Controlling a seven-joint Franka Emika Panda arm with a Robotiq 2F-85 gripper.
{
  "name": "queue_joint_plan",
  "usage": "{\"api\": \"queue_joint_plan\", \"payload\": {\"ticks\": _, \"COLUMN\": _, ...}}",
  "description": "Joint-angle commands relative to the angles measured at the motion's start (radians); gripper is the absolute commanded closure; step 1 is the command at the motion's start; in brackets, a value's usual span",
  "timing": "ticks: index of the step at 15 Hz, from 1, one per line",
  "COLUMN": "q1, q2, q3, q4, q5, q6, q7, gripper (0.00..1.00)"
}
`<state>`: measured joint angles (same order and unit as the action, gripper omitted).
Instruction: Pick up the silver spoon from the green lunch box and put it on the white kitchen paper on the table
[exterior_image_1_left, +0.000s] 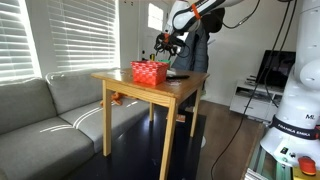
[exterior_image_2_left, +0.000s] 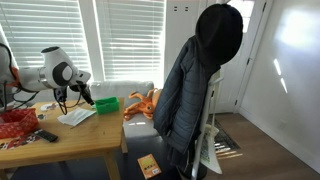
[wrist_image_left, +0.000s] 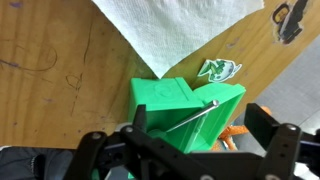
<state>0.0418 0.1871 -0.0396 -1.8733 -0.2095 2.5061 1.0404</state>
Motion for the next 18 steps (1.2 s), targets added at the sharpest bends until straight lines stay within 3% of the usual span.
{"api": "queue_joint_plan", "payload": {"ticks": 1, "q1": 0.045, "q2": 0.05, "q3": -0.034, "q4": 0.077, "q5": -0.087, "q6": -0.049, "q7": 0.121, "gripper": 0.0}}
{"api": "queue_joint_plan", "payload": {"ticks": 6, "q1": 0.075, "q2": 0.097, "q3": -0.043, "q4": 0.153, "q5": -0.11, "q6": -0.134, "q7": 0.206, "gripper": 0.02}}
{"api": "queue_joint_plan", "payload": {"ticks": 10, "q1": 0.085, "q2": 0.145, "q3": -0.047, "q4": 0.228, "q5": -0.107, "q6": -0.194, "q7": 0.266, "gripper": 0.31}}
{"api": "queue_joint_plan", "payload": {"ticks": 12, "q1": 0.086, "q2": 0.165, "q3": -0.047, "q4": 0.256, "q5": -0.098, "q6": -0.21, "q7": 0.279, "gripper": 0.35}}
{"api": "queue_joint_plan", "payload": {"ticks": 16, "q1": 0.088, "q2": 0.202, "q3": -0.053, "q4": 0.303, "q5": -0.094, "q6": -0.222, "q7": 0.302, "gripper": 0.29}}
{"api": "queue_joint_plan", "payload": {"ticks": 18, "q1": 0.089, "q2": 0.215, "q3": -0.056, "q4": 0.323, "q5": -0.093, "q6": -0.231, "q7": 0.308, "gripper": 0.35}}
